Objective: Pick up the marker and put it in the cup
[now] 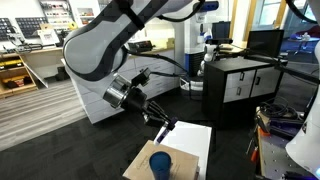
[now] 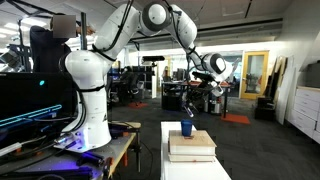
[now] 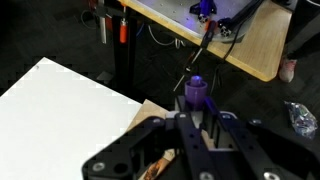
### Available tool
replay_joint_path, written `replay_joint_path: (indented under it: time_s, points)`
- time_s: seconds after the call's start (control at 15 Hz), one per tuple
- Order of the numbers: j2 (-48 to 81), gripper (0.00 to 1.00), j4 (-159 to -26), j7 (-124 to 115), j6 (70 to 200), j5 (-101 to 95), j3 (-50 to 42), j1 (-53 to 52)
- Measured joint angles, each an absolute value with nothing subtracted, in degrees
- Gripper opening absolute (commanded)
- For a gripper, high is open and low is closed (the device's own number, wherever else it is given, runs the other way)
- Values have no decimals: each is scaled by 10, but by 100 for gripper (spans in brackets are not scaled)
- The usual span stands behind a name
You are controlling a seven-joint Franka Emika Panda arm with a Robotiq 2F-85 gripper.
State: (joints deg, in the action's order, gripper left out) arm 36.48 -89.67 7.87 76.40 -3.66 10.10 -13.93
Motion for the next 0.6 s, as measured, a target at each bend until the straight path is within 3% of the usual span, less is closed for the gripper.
replay_joint_path:
  time_s: [0.6]
  points:
    - [418,5,-872,68,733,-28,109,-167]
